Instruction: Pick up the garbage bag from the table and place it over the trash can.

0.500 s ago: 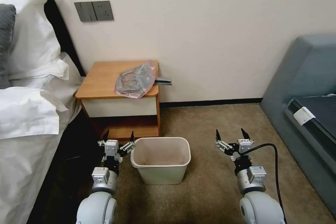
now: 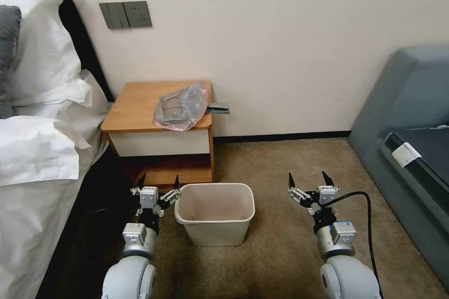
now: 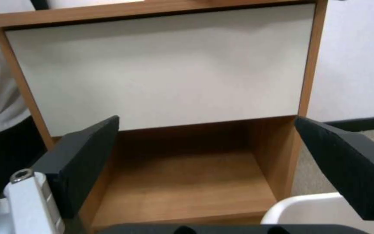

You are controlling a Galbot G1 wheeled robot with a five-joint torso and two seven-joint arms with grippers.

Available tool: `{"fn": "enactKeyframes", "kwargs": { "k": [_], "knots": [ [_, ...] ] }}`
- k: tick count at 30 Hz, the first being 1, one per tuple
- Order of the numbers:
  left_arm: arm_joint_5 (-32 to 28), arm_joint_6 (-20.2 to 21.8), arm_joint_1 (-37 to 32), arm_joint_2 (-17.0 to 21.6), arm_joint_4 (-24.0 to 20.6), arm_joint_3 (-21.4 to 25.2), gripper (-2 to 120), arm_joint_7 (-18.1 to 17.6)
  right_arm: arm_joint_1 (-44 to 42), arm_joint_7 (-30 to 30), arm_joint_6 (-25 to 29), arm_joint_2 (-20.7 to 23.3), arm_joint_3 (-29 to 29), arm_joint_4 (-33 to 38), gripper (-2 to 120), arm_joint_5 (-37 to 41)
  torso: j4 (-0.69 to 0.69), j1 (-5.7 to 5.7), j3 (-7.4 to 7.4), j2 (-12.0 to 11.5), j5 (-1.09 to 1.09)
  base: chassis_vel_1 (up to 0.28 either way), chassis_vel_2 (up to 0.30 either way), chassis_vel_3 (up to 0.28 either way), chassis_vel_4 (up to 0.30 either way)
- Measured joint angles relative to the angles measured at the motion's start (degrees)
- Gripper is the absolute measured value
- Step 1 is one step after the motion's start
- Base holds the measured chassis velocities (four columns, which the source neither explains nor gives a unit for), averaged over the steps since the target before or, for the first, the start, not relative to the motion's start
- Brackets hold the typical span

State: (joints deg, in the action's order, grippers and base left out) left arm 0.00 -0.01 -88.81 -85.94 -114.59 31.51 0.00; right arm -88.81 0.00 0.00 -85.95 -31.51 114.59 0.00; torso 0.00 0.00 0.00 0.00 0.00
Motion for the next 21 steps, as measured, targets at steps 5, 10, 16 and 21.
{"fn": "enactKeyframes", "kwargs": {
  "k": [5,10,16,21],
  "knots": [
    [0.0,0.0,0.0,0.0,0.0,0.0,100,0.0,0.0,0.0,0.0,0.0,0.0,0.0,100,0.0,0.0,0.0,0.0,0.0,0.0,0.0,0.0,0.0,0.0],
    [0.0,0.3,-1.1,-0.3,-1.6,0.3,100,-0.1,-1.2,0.3,-0.2,0.0,0.3,1.9,100,0.0,0.0,0.0,0.0,0.0,0.0,0.0,0.0,0.0,0.0],
    [0.0,1.7,-6.7,-1.8,-9.7,1.9,100,-1.0,-6.9,1.9,-1.8,-0.3,1.9,10.9,100,0.7,0.0,0.0,0.0,0.0,0.0,0.0,0.0,0.0,0.0],
    [0.0,3.5,-13.6,-3.6,-19.6,3.8,100,-2.0,-14.1,3.8,-3.7,-0.7,4.0,22.2,100,1.6,0.01,0.0,0.0,0.0,-0.01,0.0,0.0,0.0,0.0]
  ]
}}
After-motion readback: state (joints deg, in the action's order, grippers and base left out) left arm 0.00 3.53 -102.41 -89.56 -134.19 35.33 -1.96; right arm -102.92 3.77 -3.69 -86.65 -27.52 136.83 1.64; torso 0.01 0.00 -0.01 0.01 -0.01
